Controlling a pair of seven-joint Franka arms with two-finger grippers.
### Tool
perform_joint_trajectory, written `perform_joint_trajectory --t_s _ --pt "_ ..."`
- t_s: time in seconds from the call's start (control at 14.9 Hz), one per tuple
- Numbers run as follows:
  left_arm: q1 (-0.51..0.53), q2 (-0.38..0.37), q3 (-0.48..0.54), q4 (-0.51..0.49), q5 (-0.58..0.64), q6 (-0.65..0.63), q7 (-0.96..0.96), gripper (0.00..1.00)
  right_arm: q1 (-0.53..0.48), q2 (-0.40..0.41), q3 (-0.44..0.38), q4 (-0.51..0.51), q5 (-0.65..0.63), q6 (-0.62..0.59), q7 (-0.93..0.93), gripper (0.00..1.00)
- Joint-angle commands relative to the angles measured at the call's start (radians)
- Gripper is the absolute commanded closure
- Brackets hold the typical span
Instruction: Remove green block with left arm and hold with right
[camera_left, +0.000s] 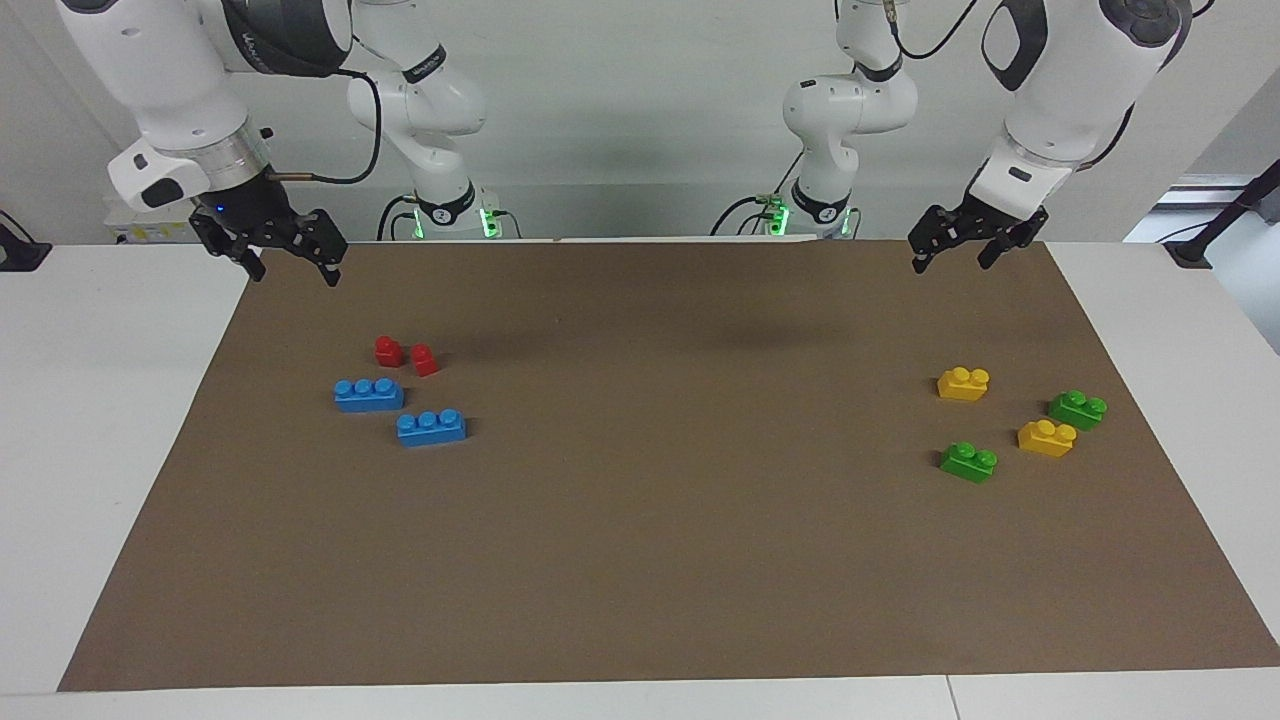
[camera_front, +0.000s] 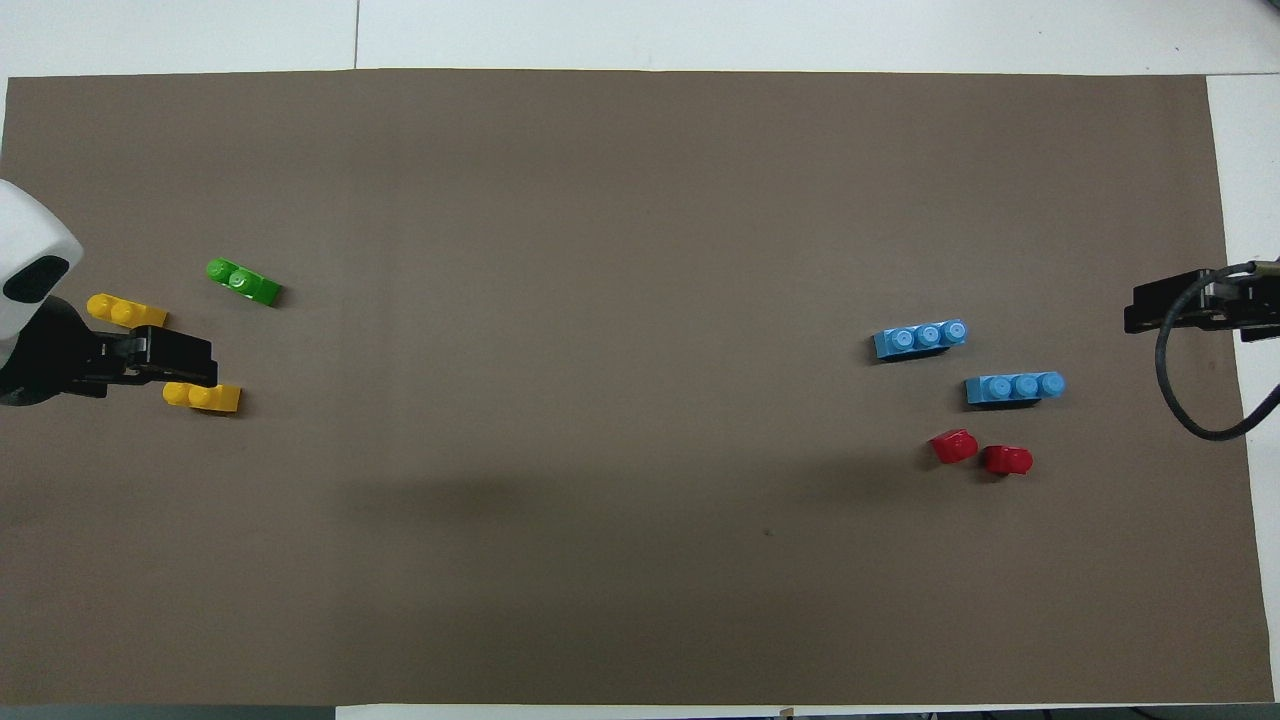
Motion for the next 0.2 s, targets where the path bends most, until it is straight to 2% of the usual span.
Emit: perform_joint_trajectory --t_s 0.0,0.13 --pt "-0.005 -0.007 0.01 0.014 -0.019 -0.027 0.018 0.0 -0.004 -0.007 0.006 0.0 -0.017 -0.021 -0.02 0.0" --pt "-0.008 -0.009 0.012 0.014 -0.019 -0.026 0.018 0.0 -0.004 -0.009 0.006 0.0 -0.011 -0.032 -0.034 0.0"
